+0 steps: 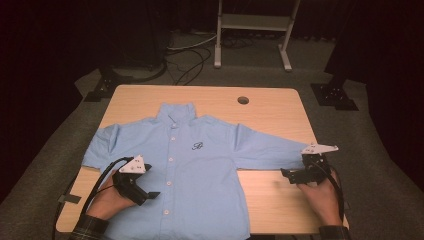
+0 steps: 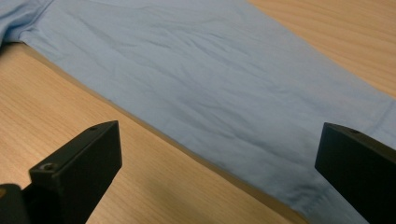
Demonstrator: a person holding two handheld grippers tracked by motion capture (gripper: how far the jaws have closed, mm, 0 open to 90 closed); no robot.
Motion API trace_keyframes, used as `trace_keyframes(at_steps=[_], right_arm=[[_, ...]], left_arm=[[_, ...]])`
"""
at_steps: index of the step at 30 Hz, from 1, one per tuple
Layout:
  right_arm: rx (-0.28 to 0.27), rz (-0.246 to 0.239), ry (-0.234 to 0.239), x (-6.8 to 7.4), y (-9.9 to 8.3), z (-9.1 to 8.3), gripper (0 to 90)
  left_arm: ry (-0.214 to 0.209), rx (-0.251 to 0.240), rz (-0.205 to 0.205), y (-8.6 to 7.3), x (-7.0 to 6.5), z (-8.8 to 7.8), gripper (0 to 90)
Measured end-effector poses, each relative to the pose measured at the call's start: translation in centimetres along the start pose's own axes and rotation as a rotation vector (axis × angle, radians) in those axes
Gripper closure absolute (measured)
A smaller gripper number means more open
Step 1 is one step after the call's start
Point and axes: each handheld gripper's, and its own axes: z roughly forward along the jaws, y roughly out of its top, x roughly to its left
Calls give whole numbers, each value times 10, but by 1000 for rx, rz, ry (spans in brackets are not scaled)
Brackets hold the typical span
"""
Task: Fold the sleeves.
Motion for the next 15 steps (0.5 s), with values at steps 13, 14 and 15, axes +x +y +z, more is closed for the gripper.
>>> trace_keyframes(at_steps=[13,14,15], right_arm=[[4,48,-35,-18,-10,-7,3],[5,51,-41,-19,-11,-7,3],[8,55,-45,-20,-12,-7,3]], left_arm=[[5,1,-2,-5,4,-5,0],[5,1,-2,-5,4,-5,0],[5,1,-2,-5,4,-5,0]])
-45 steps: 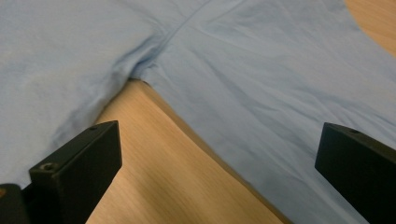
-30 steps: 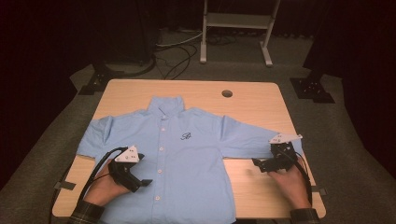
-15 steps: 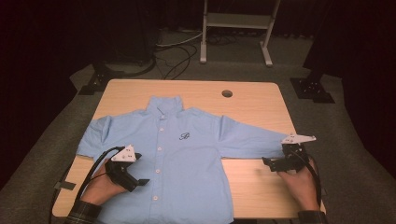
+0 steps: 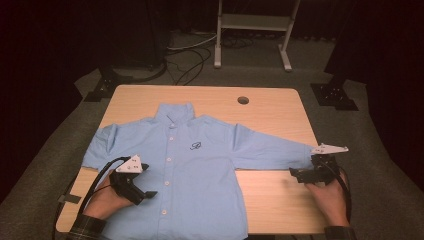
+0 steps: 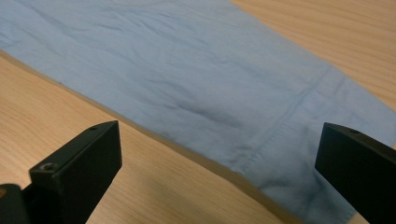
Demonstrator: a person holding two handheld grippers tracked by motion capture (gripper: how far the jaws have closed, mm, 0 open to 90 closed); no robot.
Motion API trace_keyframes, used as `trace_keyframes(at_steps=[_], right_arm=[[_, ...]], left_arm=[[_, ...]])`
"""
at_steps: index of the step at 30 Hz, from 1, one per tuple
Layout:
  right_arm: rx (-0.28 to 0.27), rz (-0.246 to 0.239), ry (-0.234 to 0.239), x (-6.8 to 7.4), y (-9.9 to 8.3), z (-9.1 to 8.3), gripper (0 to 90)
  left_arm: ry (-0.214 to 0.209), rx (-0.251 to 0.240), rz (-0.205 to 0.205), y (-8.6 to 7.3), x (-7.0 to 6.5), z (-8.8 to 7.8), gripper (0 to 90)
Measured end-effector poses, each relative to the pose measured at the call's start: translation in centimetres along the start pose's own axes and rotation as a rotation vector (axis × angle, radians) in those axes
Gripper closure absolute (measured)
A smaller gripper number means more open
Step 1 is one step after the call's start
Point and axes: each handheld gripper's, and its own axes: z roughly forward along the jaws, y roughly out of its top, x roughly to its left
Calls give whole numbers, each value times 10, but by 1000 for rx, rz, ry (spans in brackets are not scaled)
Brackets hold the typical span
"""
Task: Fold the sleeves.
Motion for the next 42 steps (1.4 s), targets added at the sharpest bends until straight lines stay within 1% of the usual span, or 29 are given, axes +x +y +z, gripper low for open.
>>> trace_keyframes(at_steps=[3,10,13,15,19,23,32,33,36,38,42], right_arm=[[5,10,-16,-6,-3,-1,3],[9,43,-32,-17,-10,-3,4],[29,48,-48,-20,-12,-2,3],[40,55,-47,-22,-13,-2,3],[53,55,-51,-22,-13,0,3],[83,67,-61,-23,-14,0,3],[113,70,-47,-22,-13,3,25],[114,71,-45,-22,-13,3,32],[95,71,-44,-22,-13,0,70],[85,80,-56,-22,-12,-2,122],[60,99,-60,-23,-13,-5,246]], left_arm=[[0,0,0,0,0,0,0],[0,0,0,0,0,0,0],[0,0,0,0,0,0,0],[0,0,0,0,0,0,0],[0,0,1,0,0,0,0],[1,0,1,0,0,0,0],[1,0,1,0,0,0,0],[1,0,1,0,0,0,0],[1,0,0,0,0,0,0],[1,0,0,0,0,0,0],[1,0,1,0,0,0,0]])
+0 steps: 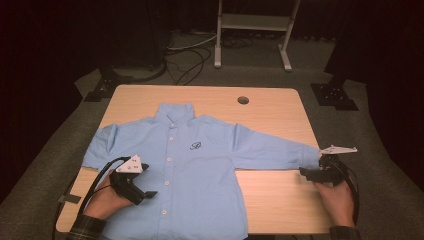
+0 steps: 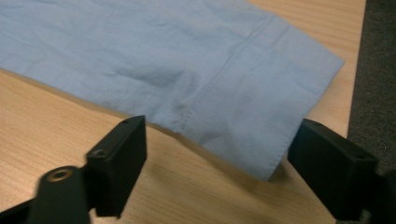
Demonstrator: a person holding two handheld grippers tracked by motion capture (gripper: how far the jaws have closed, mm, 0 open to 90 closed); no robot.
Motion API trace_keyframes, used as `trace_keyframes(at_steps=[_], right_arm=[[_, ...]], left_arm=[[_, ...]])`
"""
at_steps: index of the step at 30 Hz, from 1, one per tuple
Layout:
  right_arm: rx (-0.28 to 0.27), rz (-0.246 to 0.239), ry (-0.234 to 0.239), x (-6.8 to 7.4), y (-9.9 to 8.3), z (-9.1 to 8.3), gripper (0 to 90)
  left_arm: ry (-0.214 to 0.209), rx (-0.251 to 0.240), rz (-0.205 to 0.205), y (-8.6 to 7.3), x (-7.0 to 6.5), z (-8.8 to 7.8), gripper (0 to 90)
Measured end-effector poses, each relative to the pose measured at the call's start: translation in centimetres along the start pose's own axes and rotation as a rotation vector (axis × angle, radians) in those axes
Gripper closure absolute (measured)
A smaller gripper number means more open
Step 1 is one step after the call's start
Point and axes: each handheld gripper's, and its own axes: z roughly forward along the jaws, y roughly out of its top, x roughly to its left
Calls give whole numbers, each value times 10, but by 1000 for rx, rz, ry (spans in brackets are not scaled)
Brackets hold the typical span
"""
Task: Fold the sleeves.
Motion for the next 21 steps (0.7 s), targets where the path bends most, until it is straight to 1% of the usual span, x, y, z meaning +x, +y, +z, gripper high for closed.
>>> trace_keyframes(at_steps=[1,2,6,10,15,18,21], right_arm=[[-2,3,-5,0,0,-1,287],[-9,6,-15,-1,0,-2,349],[-9,4,-29,-1,0,-2,477],[-18,5,-27,-1,-1,-4,594],[-31,-7,-26,-1,-1,-5,776],[-30,-13,-29,-1,0,-5,850],[-31,-18,-32,0,1,-6,874]], left_arm=[[0,0,0,0,0,0,0],[0,0,0,0,0,0,0],[0,0,0,0,0,0,0],[0,0,0,0,0,0,0],[1,0,-1,0,0,0,0],[1,0,0,0,0,0,0],[2,0,-1,0,0,0,0]])
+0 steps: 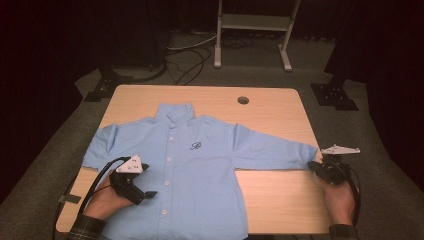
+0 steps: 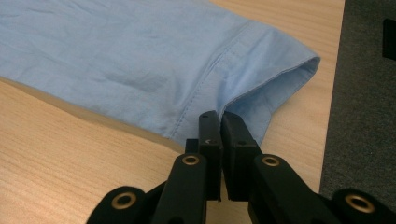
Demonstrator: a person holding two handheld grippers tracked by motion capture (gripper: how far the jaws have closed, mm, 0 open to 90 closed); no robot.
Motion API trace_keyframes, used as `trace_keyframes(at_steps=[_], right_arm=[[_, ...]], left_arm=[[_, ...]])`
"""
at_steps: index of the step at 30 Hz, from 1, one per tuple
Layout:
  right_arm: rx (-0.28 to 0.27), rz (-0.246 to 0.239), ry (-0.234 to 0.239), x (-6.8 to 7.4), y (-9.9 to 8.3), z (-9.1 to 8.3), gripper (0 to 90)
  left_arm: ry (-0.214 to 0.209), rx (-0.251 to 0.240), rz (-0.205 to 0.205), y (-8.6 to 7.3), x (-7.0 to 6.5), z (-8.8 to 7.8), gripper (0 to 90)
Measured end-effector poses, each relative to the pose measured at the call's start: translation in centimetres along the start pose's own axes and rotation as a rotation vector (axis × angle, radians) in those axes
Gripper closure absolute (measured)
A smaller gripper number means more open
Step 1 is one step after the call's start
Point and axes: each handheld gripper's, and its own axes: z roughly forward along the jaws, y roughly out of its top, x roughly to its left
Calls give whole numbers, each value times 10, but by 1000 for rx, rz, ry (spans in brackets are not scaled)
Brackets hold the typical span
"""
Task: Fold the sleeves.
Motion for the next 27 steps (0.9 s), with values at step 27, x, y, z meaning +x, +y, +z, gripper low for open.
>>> trace_keyframes(at_steps=[27], right_arm=[[-96,-96,76,38,23,-3,881]], left_arm=[[1,0,0,0,0,0,0]])
